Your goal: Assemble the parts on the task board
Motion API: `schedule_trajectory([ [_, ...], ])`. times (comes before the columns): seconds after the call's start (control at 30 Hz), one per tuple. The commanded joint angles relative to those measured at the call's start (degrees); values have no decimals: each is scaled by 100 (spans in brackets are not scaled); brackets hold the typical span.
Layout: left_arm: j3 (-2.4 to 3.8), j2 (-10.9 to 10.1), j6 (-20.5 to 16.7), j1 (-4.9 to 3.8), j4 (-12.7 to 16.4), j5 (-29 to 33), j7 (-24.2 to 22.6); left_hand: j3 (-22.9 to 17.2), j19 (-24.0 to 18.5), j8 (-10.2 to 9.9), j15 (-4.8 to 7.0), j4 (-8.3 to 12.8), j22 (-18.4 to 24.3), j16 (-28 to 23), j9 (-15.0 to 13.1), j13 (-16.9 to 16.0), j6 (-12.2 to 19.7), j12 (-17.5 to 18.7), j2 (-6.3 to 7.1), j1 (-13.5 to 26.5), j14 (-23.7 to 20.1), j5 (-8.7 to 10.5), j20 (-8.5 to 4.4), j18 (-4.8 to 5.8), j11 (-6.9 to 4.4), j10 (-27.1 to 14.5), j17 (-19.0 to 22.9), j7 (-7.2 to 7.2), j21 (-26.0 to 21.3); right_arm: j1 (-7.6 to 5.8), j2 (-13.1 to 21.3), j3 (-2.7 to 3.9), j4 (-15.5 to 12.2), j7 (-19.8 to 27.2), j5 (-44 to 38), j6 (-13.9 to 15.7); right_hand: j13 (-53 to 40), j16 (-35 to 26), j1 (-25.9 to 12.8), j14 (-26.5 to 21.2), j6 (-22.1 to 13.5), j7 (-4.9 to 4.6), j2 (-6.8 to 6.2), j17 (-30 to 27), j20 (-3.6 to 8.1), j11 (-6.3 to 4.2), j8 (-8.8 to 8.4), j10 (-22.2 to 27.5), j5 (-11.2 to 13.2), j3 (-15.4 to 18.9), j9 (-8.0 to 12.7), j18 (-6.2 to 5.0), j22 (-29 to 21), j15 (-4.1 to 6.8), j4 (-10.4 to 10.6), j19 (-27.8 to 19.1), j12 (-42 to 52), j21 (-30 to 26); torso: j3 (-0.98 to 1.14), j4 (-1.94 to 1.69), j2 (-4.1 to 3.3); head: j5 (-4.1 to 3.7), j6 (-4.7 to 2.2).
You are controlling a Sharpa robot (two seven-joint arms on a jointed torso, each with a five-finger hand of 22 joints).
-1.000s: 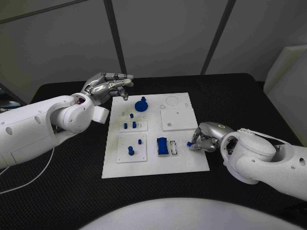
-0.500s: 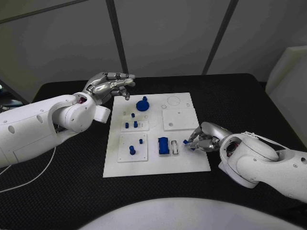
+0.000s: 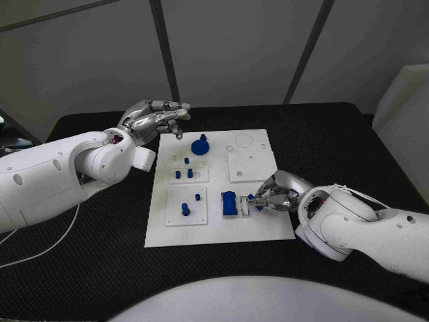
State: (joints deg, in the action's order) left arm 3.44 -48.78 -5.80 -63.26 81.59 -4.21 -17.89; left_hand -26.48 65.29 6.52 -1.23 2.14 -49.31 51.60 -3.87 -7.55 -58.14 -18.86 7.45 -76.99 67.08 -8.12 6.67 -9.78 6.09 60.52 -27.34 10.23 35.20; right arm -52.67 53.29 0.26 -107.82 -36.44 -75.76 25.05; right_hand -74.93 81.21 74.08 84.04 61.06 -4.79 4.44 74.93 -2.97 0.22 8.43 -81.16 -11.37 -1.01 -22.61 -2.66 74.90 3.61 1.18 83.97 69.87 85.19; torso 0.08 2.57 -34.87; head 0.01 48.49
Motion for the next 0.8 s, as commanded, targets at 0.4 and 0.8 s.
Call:
schedule_trajectory([
  [0.4,5,-3,46,-10,24,23,-8,27,-17,-28,-14,20,6,31,3,-3,23,-40,-18,11,-41,17,19,-70,0,-41,7,5,-39,-10,-280,5,202,3,284,-415,-55,7,-456,330,219,66,-171,89,36,-49,121,-54,-566,169,-79,94,883,32,306,170,20,20,2,9,3,69,38],
  [0.8,5,-25,36,-11,79,23,-48,28,-16,-28,-15,16,6,32,3,-3,23,-42,-22,15,-41,17,20,-70,1,-42,8,7,-41,-10,-383,5,339,-10,314,-471,-54,4,-523,329,242,82,-169,86,48,-61,169,-54,-617,208,-111,94,884,43,379,170,16,19,6,6,-2,110,45],
])
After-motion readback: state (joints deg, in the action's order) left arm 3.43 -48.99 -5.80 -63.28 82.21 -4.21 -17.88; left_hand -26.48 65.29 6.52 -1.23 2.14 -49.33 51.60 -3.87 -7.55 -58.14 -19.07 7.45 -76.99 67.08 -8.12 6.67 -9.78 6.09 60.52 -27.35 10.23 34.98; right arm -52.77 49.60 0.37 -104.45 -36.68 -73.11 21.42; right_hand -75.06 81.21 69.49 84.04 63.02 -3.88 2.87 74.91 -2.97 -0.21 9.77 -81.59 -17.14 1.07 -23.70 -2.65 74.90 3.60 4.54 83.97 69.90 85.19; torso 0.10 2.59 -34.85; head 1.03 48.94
